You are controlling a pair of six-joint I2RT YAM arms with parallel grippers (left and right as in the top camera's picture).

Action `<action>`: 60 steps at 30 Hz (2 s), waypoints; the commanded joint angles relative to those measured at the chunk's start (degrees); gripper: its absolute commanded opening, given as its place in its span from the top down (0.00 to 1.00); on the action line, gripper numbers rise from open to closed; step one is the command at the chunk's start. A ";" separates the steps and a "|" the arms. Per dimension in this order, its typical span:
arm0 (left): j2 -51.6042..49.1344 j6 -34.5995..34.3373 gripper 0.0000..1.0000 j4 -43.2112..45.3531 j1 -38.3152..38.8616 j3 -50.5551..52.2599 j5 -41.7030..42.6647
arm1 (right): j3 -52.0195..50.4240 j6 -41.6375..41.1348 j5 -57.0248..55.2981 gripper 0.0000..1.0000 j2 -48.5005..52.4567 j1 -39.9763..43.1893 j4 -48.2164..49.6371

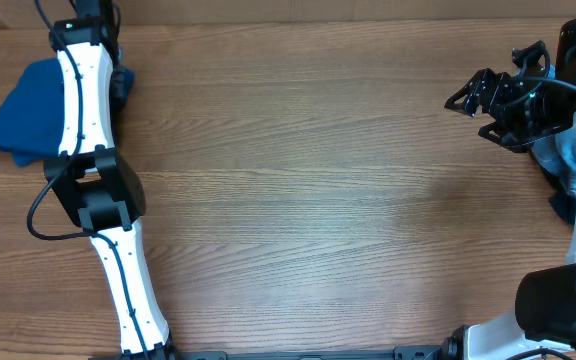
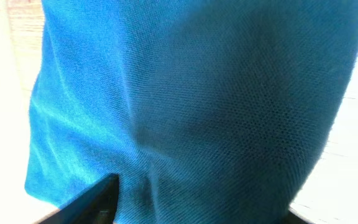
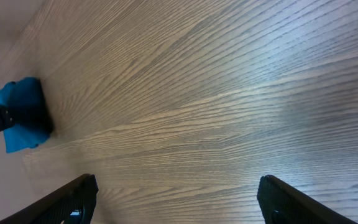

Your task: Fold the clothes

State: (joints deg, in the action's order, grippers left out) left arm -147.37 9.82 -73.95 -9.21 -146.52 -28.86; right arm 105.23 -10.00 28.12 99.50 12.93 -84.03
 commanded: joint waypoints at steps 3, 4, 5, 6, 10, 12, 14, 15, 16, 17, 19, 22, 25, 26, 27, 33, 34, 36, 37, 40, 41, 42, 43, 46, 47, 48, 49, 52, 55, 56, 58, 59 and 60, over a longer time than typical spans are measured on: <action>8.85 -4.85 0.13 -0.76 1.18 -1.64 3.56 | 1.68 1.55 0.46 0.14 -0.74 -0.63 0.55; 11.04 -6.01 0.13 -1.46 1.38 -1.64 6.10 | 1.68 1.55 0.46 0.14 -0.74 -0.90 0.81; 12.85 -6.95 0.13 -2.29 1.46 -1.64 9.14 | 1.68 1.53 0.46 0.14 -0.74 -1.16 1.07; 15.04 -7.85 0.13 -3.32 1.46 -1.64 13.62 | 1.68 1.51 0.46 0.14 -0.76 -1.49 1.46; 18.84 -14.47 0.27 -6.40 1.01 -1.64 23.47 | 1.68 1.16 0.28 0.14 -0.76 -2.47 1.86; 18.38 -15.50 0.30 -8.76 0.59 -1.53 24.74 | 1.68 1.07 0.26 0.14 -0.76 -2.78 1.75; 17.09 -14.80 0.41 -11.41 -0.02 -0.79 26.40 | 1.68 1.07 0.24 0.14 -0.76 -3.06 1.44; 16.46 -13.44 0.47 -11.89 -0.35 -0.55 27.39 | 1.68 1.07 0.09 0.14 -0.76 -3.21 1.27; 15.65 -11.56 0.48 -12.28 -0.85 -0.35 28.61 | 1.68 1.09 -0.22 0.14 -0.76 -3.23 1.11; 14.75 -10.34 0.48 -12.33 -1.38 -0.24 29.03 | 1.68 1.18 -0.68 0.14 -0.76 -3.23 1.01; 12.96 -9.57 0.50 -11.50 -2.49 -0.22 28.89 | 1.68 1.31 -1.97 0.14 -0.76 -3.23 1.01; 10.16 -9.66 0.51 -9.81 -4.61 -0.22 29.97 | 1.68 1.31 -2.56 0.14 -0.76 -3.23 0.94; 6.82 -9.64 0.51 -7.63 -6.29 -0.22 29.49 | 1.68 1.31 -2.58 0.13 -0.76 -3.23 0.83; 5.33 -9.64 0.51 -6.45 -6.84 -0.22 29.46 | 1.68 1.31 -2.58 0.13 -0.76 -3.23 0.85; 4.46 -9.64 0.50 -5.60 -7.06 -0.22 29.55 | 1.68 1.31 -2.56 0.13 -0.76 -3.23 0.90; -2.71 -9.57 0.45 0.22 -7.10 -0.22 26.91 | 1.68 1.31 -2.56 0.13 -0.76 -3.23 0.74; -3.96 -9.57 0.45 0.57 -7.02 -0.22 26.93 | 1.68 1.29 -2.56 0.13 -0.76 -3.23 0.72; -6.45 -9.60 0.45 0.50 -6.99 -0.22 26.86 | 1.68 1.29 -2.56 0.13 -0.76 -3.23 0.59; -7.54 -9.62 0.45 0.35 -6.99 -0.22 26.51 | 1.68 1.29 -2.56 0.13 -0.76 -3.23 0.35; -10.45 -10.56 0.44 0.59 -7.37 -0.22 22.51 | 1.68 1.29 -2.58 0.13 -0.76 -3.23 -0.13; -10.84 -10.64 0.43 0.81 -7.63 -0.22 21.68 | 1.68 1.29 -2.58 0.13 -0.76 -3.23 -0.13; -11.37 -10.64 0.42 1.20 -8.02 -0.22 20.83 | 1.68 1.29 -2.56 0.13 -0.76 -3.23 -0.13; -11.61 -10.62 0.40 1.77 -8.76 -0.22 20.63 | 1.68 1.29 -2.56 0.13 -0.76 -3.23 -0.11; -11.58 -10.60 0.37 3.76 -10.80 -0.24 20.70 | 1.68 1.27 -2.56 0.13 -0.76 -3.23 -0.35; -11.50 -10.12 0.36 4.37 -11.54 -0.26 20.63 | 1.68 1.29 -2.56 0.13 -0.76 -3.23 -0.55; -11.50 -9.49 0.36 4.90 -12.20 -0.26 20.61 | 1.68 1.29 -2.56 0.13 -0.76 -3.23 -0.68; -11.50 -8.55 0.36 5.33 -13.03 -0.26 20.15 | 1.68 1.27 -2.56 0.13 -0.76 -3.23 -0.83; -11.52 -7.98 0.35 5.68 -14.95 -0.26 17.68 | 1.68 1.22 -2.56 0.13 -0.76 -3.23 -1.36; -11.52 -7.17 0.35 6.32 -16.74 -0.26 17.92 | 1.68 1.05 -2.54 0.13 -0.76 -3.23 -1.81; -11.50 -6.99 0.34 6.80 -17.27 -0.26 17.68 | 1.68 1.05 -2.54 0.13 -0.76 -3.23 -1.99; -11.39 -7.06 0.32 7.45 -18.29 -0.55 18.05 | 1.68 1.03 -2.54 0.13 -0.76 -3.23 -2.60; -11.39 -7.06 0.31 7.48 -18.60 -0.87 18.34 | 1.68 1.05 -2.54 0.13 -0.76 -3.23 -2.84; -11.37 -7.06 0.31 7.32 -18.93 -1.66 18.40 | 1.68 1.05 -2.54 0.13 -0.76 -3.23 -3.13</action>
State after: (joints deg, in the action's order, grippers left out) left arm -155.00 1.69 -66.19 -25.67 -147.48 -7.16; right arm 105.23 -9.15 25.91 99.50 10.02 -86.70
